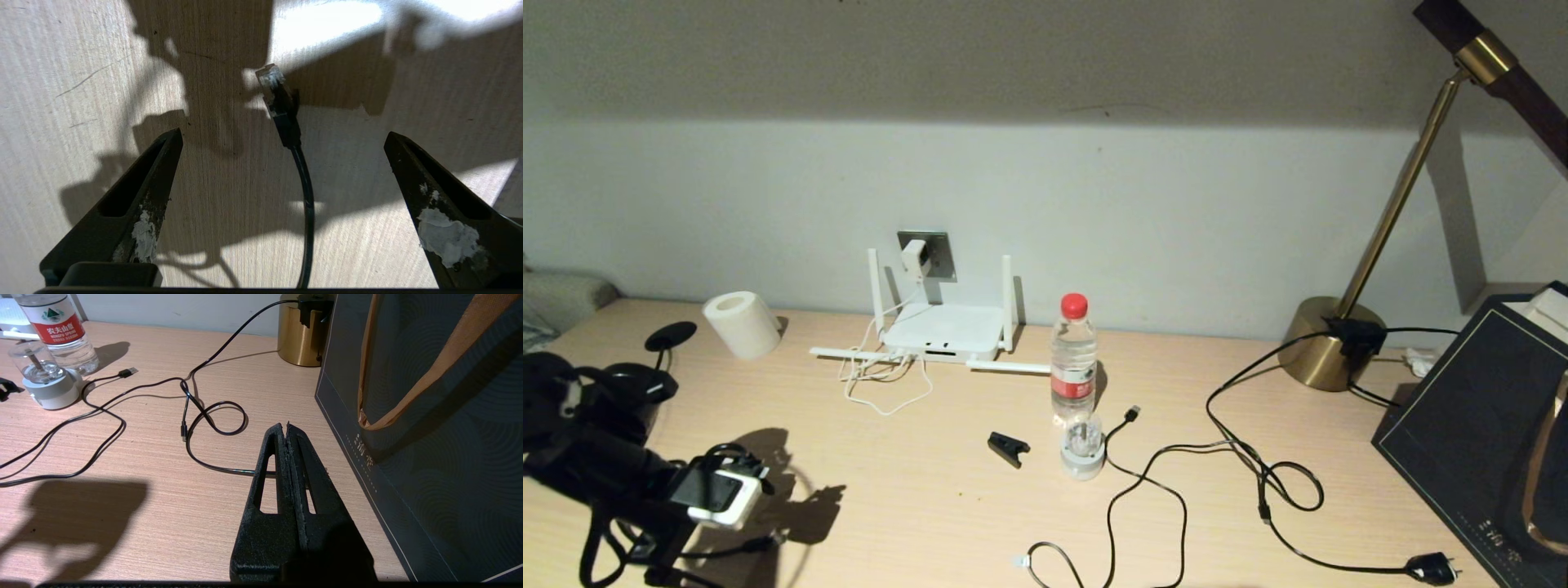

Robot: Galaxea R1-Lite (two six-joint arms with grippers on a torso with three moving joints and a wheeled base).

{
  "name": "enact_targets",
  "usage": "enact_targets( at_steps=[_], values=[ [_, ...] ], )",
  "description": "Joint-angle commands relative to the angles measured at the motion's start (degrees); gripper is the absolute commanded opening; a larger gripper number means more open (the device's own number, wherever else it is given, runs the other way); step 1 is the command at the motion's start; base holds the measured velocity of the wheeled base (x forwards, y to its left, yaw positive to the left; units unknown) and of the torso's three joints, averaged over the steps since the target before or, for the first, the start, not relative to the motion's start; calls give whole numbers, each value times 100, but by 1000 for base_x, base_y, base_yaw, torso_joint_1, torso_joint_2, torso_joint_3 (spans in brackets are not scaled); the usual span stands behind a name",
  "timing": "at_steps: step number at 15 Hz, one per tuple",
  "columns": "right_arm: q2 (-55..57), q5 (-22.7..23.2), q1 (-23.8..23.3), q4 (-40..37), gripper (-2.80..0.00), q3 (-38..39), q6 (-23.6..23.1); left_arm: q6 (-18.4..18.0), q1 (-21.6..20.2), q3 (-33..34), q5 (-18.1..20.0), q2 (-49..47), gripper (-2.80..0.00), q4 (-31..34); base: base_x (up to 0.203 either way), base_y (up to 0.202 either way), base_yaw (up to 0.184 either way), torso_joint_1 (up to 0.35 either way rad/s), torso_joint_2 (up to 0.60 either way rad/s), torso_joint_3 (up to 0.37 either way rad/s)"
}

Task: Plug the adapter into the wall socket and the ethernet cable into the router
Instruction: Pick up cable

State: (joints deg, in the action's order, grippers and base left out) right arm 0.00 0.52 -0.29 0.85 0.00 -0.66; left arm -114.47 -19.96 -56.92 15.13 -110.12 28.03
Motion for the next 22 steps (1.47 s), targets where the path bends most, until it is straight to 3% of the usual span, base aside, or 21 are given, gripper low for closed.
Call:
enact_targets(
  at_steps=[1, 17, 18, 22],
  values=[
    [9, 1, -5, 3, -280, 26, -4, -58, -3, -115, -9, -280, 0, 19, 0, 0, 0, 0, 0, 0],
    [9, 1, -6, 11, -280, 26, -4, -32, 0, -206, -62, -599, 0, 106, 0, 0, 0, 0, 0, 0],
    [9, 1, 1, 7, -280, 26, -4, -23, 0, -206, -54, -580, -280, 98, 0, 0, 0, 0, 0, 0],
    [9, 1, -5, 10, -280, 26, -4, -14, -8, -206, -54, -546, -280, 89, 0, 0, 0, 0, 0, 0]
  ],
)
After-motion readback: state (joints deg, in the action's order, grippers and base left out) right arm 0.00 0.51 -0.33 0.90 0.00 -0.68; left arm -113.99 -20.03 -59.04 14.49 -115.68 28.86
